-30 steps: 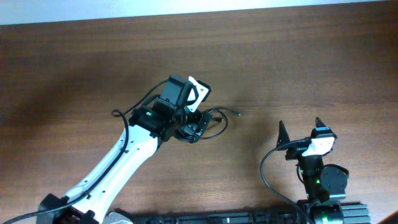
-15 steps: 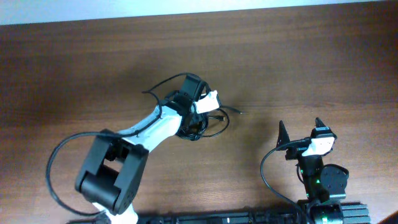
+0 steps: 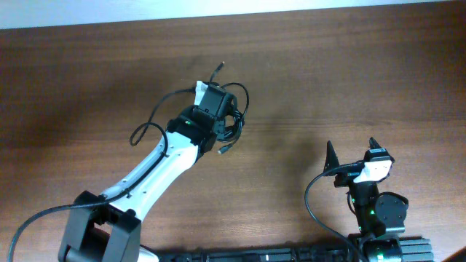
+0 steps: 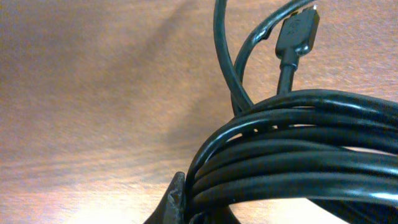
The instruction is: Untangle cables
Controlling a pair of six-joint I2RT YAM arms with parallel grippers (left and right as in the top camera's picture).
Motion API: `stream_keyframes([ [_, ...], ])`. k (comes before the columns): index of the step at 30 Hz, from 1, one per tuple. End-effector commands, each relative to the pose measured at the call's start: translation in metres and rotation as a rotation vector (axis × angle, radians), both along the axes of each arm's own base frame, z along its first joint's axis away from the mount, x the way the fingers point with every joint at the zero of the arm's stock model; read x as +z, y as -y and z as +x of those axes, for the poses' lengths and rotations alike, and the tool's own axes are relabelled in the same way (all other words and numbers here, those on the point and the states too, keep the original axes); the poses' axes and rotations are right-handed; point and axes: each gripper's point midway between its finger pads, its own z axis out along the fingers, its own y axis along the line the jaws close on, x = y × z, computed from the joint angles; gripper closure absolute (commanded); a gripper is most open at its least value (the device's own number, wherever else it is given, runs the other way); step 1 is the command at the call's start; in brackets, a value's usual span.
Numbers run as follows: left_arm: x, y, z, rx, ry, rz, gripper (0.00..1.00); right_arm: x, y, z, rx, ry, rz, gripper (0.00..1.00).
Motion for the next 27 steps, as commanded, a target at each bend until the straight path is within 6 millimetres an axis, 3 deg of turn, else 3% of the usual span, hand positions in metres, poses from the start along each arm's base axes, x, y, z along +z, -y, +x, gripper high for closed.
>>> stream_keyframes([
  [1,0.006,0.014,-0.004,0.025,-0.018,-0.125,1.00,-0.001,-0.001,0.000,0.011,0.001,-0.002,0.01],
  [2,0.005,0.014,-0.004,0.023,-0.020,-0.126,1.00,0.001,-0.021,-0.002,0.121,0.006,0.038,0.01],
  [4,0.002,0.011,-0.009,-0.007,-0.045,-0.090,1.00,0.006,-0.081,-0.023,0.464,-0.093,0.427,0.01],
  [6,0.002,0.007,-0.015,-0.077,-0.068,-0.029,1.00,0.013,-0.100,-0.036,0.582,-0.177,0.654,0.01],
  [8,0.025,0.006,-0.017,-0.145,-0.021,-0.010,1.00,0.041,-0.107,-0.043,0.671,-0.074,0.624,0.01],
  [9,0.048,0.005,-0.019,-0.146,0.033,-0.038,1.00,0.053,-0.105,-0.043,0.674,0.028,0.486,0.02],
  [11,0.093,-0.001,-0.029,-0.146,0.139,-0.091,1.00,0.059,-0.093,-0.034,0.591,0.043,0.484,0.01],
  [13,0.125,-0.009,-0.041,-0.144,0.209,-0.123,1.00,0.053,-0.092,-0.019,0.550,-0.089,0.527,0.02],
  [14,0.129,-0.018,-0.048,-0.129,0.210,-0.104,1.00,0.048,-0.094,-0.003,0.514,-0.258,0.578,0.02],
  [16,0.121,-0.024,-0.056,-0.121,0.165,-0.082,1.00,0.074,-0.121,0.007,0.710,-0.397,0.623,0.01],
  [18,0.120,-0.046,-0.056,0.068,0.182,-0.081,1.00,0.098,-0.151,0.003,1.032,-0.447,0.624,0.01],
  [20,0.120,-0.051,-0.056,0.142,0.191,-0.109,1.00,0.079,-0.188,0.014,1.125,-0.582,0.724,0.22],
  [21,0.118,-0.052,-0.058,0.141,0.181,-0.102,1.00,0.073,-0.211,0.017,1.161,-0.602,0.735,0.25],
  [24,0.108,-0.054,-0.062,0.141,0.138,-0.071,1.00,0.078,-0.248,0.030,1.158,-0.526,0.775,0.33],
  [27,0.101,-0.045,-0.067,0.059,0.091,-0.056,1.00,0.076,-0.265,0.045,1.024,-0.490,0.846,0.44],
])
